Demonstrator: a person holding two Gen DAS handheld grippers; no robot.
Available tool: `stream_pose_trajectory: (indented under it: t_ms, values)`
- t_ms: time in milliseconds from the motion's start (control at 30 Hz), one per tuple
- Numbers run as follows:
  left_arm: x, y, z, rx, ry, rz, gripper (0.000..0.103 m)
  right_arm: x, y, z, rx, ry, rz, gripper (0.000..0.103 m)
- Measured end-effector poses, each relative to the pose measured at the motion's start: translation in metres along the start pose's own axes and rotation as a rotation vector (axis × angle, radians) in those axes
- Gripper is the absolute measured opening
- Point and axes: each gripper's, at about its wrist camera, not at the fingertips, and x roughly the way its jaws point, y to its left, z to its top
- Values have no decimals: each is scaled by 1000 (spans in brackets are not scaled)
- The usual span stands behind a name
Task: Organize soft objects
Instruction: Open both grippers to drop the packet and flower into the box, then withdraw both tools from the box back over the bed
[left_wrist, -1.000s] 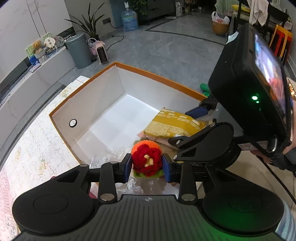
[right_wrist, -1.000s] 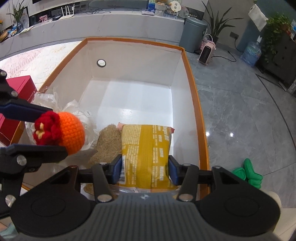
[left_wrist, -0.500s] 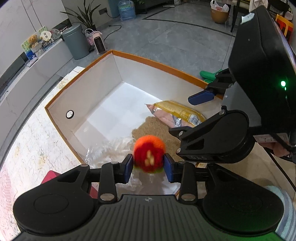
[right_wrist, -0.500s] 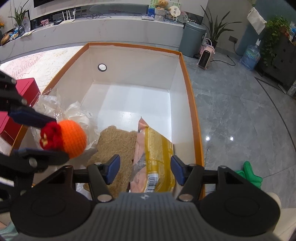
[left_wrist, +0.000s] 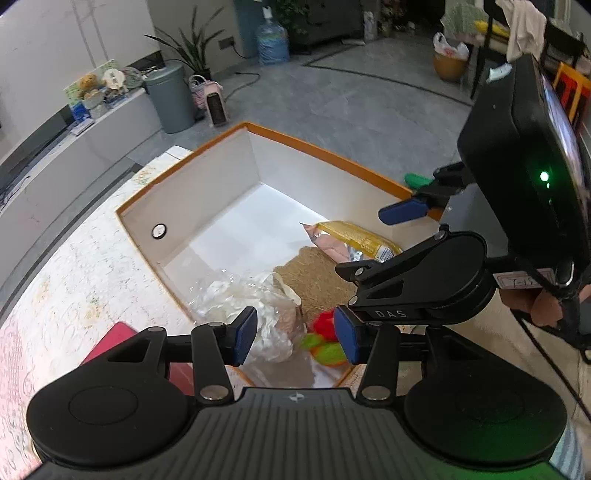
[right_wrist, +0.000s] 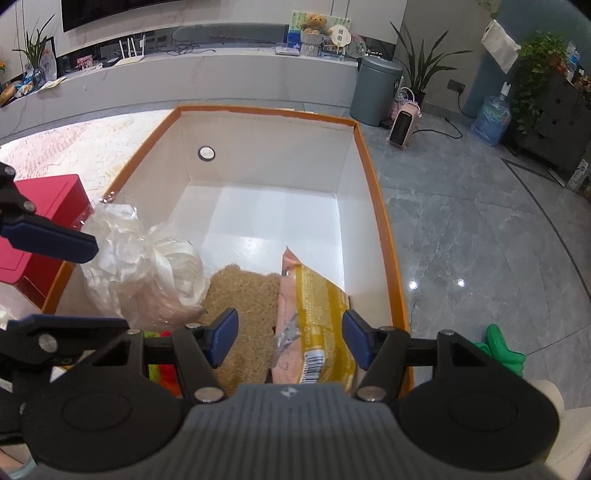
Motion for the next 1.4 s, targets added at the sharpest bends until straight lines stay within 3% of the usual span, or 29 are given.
stream_pose_trajectory:
  t_ms: [567, 833, 1033, 1400]
  values:
    - [-92, 24, -48, -199, -232, 62, 56, -62, 46, -5, 9, -122, 72, 62]
    - [-119, 34, -87, -247, -326, 170, 56, -92, 94, -18, -9, -179, 153, 62]
    - [-130, 53, -119, -351, -333, 247, 56, -107, 136, -29, -40, -209, 208, 62]
    - [-139, 98, -189, -562, -286, 334, 55, -92, 220, -49, -37, -160, 313, 62]
